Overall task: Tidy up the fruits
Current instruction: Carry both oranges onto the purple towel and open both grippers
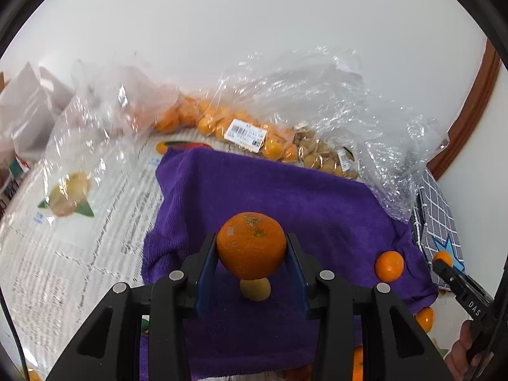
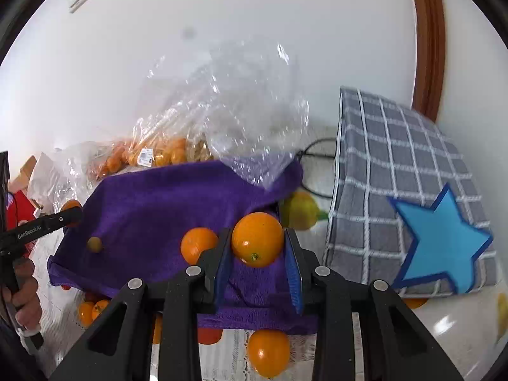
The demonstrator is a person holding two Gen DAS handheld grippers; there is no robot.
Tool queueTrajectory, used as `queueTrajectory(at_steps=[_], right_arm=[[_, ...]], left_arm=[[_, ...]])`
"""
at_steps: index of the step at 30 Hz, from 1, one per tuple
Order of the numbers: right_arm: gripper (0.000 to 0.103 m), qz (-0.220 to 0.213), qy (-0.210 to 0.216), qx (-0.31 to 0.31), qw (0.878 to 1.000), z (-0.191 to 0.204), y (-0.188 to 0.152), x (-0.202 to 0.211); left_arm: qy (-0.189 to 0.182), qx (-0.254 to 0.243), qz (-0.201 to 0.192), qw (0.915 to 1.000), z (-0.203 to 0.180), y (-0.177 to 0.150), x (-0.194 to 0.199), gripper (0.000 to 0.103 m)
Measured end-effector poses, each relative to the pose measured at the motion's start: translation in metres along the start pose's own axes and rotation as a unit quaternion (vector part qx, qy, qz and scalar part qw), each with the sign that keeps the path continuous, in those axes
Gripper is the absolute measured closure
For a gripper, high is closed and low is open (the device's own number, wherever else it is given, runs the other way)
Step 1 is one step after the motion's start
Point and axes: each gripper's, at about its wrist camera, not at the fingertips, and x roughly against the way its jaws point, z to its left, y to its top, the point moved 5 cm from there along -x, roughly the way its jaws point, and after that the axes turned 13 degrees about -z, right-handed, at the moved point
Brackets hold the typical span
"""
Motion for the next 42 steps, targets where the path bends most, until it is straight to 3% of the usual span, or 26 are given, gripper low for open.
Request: queueTrajectory(at_steps=[11, 27, 42], right_arm=[[0.071, 0.018, 0.029, 0.007, 0.999, 0.012, -0.015, -0.008], [0.071, 0.051, 0.020, 0.014, 0.998, 0.012, -0.028, -0.021], [0.070, 0.050, 0.022, 0.028, 0.998, 0.017, -0.028, -0.020]], left_arm=[[0.005, -0.048, 0.009, 0.9988, -0.015, -0.014, -0.010, 0.063], [0.006, -0.041, 0.023, 0.9989, -0.011, -0.018, -0.017, 0.063], [0.004, -0.029, 0.025, 0.9992, -0.006, -0.016, -0.018, 0.063]])
